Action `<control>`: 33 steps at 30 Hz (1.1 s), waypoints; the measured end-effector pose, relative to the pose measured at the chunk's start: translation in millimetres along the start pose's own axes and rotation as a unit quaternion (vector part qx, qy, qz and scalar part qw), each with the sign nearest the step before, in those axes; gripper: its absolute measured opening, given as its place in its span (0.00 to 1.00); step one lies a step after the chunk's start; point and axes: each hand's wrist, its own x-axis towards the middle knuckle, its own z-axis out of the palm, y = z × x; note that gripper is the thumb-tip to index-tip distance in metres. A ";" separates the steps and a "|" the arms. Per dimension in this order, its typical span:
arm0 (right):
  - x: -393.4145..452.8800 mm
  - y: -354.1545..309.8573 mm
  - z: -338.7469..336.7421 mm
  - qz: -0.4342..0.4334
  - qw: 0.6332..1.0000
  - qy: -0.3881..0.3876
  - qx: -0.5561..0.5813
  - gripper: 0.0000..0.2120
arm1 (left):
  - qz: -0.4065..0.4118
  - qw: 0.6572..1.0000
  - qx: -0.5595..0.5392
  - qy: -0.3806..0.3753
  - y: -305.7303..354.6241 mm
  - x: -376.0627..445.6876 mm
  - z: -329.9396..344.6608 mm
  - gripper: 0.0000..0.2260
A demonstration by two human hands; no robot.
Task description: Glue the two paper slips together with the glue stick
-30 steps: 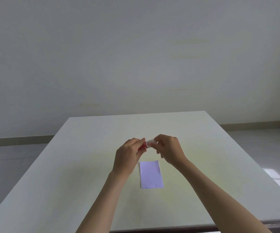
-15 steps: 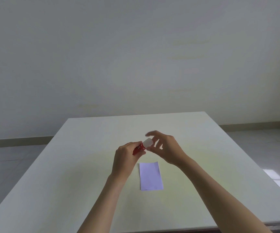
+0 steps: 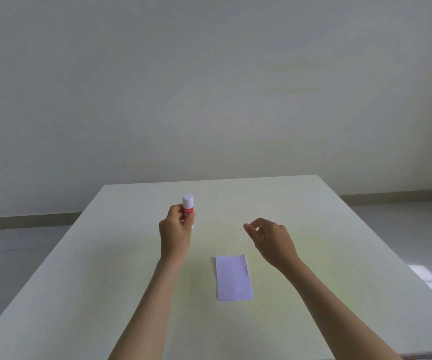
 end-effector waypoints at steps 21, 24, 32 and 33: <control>-9.1 18.4 15.8 0.028 0.998 -0.053 0.019 0.08 | -0.098 0.994 0.040 -0.026 -48.9 -17.4 12.1 0.13; -9.7 16.9 16.3 0.024 0.998 -0.053 0.021 0.08 | -0.112 0.993 0.032 -0.019 -45.0 -20.2 11.6 0.14; -11.8 11.6 19.1 0.022 0.998 -0.052 0.026 0.08 | -0.128 0.991 0.027 -0.042 -39.7 -23.5 6.8 0.11; -11.8 9.2 18.7 0.016 0.999 -0.042 0.024 0.08 | -0.133 0.990 0.026 -0.048 -39.5 -23.1 6.7 0.19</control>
